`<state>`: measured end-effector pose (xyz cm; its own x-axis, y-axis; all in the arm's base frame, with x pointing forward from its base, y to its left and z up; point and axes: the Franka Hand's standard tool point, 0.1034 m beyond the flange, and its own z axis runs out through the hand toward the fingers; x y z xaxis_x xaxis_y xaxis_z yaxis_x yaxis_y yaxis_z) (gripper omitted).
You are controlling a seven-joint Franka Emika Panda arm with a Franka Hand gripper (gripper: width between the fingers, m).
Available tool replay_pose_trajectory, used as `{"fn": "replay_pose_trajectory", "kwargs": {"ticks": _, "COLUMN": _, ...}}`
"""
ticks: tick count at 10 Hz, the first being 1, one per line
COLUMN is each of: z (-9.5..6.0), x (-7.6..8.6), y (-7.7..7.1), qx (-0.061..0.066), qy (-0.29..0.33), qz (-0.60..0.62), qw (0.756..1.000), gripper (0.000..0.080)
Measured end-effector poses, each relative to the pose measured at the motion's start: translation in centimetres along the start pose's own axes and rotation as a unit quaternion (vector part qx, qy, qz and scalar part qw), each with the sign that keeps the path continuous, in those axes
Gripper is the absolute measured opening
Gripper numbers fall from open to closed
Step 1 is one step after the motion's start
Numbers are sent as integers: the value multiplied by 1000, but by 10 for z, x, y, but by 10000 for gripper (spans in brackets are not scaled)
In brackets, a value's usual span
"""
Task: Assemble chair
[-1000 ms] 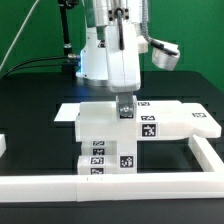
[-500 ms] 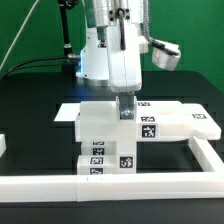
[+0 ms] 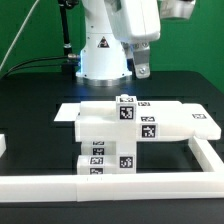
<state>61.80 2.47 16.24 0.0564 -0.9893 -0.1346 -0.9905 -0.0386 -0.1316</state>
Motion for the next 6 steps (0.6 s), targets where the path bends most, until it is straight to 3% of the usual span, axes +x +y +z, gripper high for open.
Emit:
{"fn": "replay_pose_trajectory", "kwargs": {"ticks": 5, "z": 3, "x": -1, "y": 1, "qx": -3, "qy": 1, "qz": -2, "qw": 1000, "gripper": 648}}
{"fn": "replay_pose_trajectory", "kwargs": {"ticks": 6, "z": 2, "x": -8, "y": 3, "qx": -7, "qy": -3, "qz": -20, "qw": 1000, "gripper": 648}}
